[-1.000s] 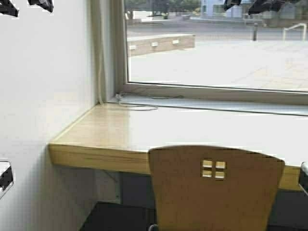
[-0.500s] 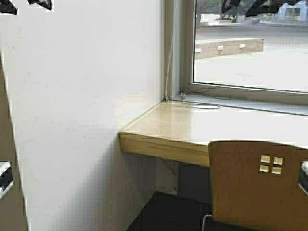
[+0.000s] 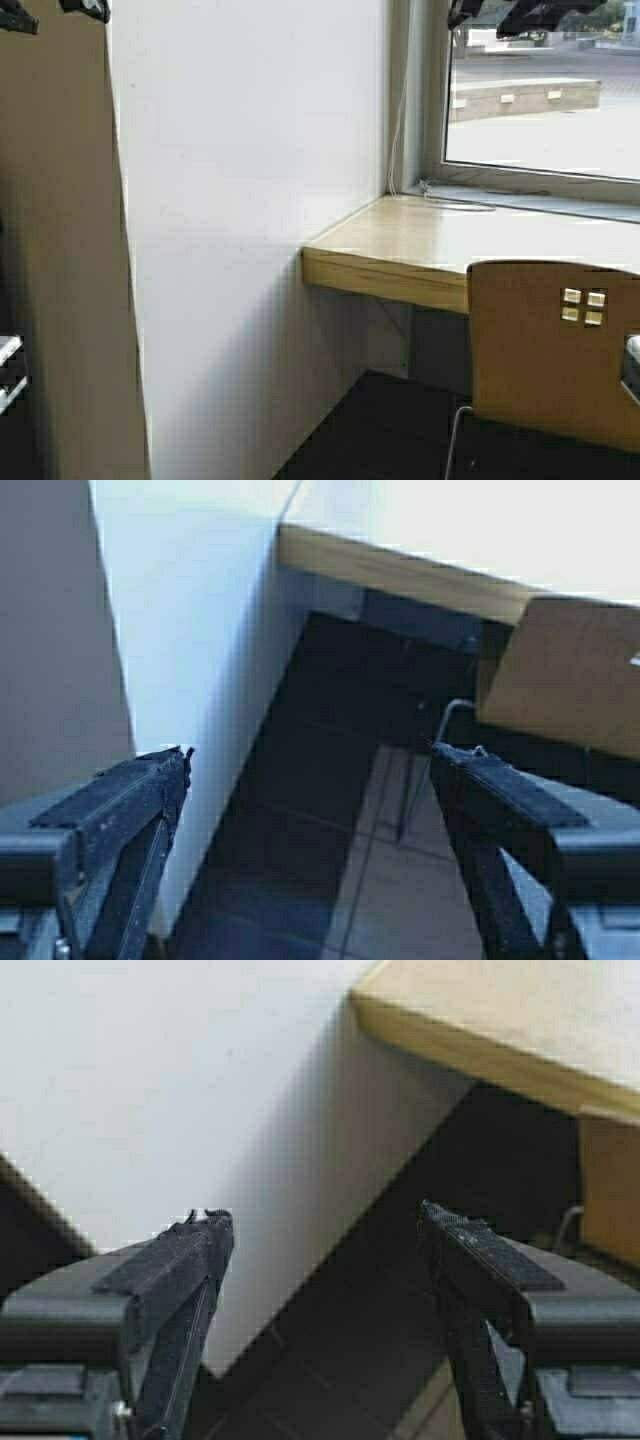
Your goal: Push the chairs under the table
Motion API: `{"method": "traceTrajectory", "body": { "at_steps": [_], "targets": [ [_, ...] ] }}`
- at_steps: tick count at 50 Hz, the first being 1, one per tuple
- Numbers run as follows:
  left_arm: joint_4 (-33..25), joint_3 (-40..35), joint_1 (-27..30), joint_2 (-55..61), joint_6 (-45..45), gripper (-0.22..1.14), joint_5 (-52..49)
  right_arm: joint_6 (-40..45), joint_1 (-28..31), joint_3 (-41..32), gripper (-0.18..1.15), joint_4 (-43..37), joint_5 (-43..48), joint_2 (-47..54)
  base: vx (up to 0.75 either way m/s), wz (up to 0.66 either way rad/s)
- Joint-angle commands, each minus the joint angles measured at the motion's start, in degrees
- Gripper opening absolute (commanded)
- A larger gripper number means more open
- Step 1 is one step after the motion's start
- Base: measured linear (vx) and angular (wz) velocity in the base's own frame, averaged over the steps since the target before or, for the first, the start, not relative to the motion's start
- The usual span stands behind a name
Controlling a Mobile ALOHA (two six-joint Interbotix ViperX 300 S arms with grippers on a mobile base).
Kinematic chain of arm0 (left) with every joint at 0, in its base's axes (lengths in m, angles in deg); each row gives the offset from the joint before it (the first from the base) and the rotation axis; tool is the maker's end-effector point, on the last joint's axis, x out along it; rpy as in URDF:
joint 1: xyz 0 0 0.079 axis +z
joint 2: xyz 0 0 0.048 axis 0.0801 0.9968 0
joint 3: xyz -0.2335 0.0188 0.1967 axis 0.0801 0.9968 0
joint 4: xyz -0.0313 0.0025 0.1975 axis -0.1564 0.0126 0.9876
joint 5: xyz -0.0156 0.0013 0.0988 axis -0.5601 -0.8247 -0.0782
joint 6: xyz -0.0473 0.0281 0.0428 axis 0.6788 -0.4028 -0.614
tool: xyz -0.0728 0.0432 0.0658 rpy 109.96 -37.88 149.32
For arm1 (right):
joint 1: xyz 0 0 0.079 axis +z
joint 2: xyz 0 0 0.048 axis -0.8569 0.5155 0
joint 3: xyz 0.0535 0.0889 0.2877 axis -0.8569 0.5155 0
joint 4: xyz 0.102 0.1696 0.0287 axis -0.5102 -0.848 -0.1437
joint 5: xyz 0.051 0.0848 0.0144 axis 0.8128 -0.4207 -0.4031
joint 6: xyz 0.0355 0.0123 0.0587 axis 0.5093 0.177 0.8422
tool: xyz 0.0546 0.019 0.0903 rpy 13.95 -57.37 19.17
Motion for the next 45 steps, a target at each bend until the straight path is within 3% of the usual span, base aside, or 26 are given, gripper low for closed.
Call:
{"method": "traceTrajectory", "body": {
  "at_steps": [1,30,45],
  "targets": [
    [-0.09,-0.53,0.09,0.09,0.09,1.01,0.44,-0.18,-0.26,-0.88,0.91,-0.18,-0.62,-0.79,-0.34,0.15],
    [-0.09,0.09,0.09,1.76,0.09,1.01,5.27,-0.26,-0.09,-0.97,0.91,-0.09,-2.99,-4.31,-0.34,0.16],
    [-0.18,0.97,0.0,0.7,0.18,1.01,5.54,-0.18,-0.18,-1.93,0.91,0.0,-3.16,-4.48,-0.34,-0.16]
  ]
}}
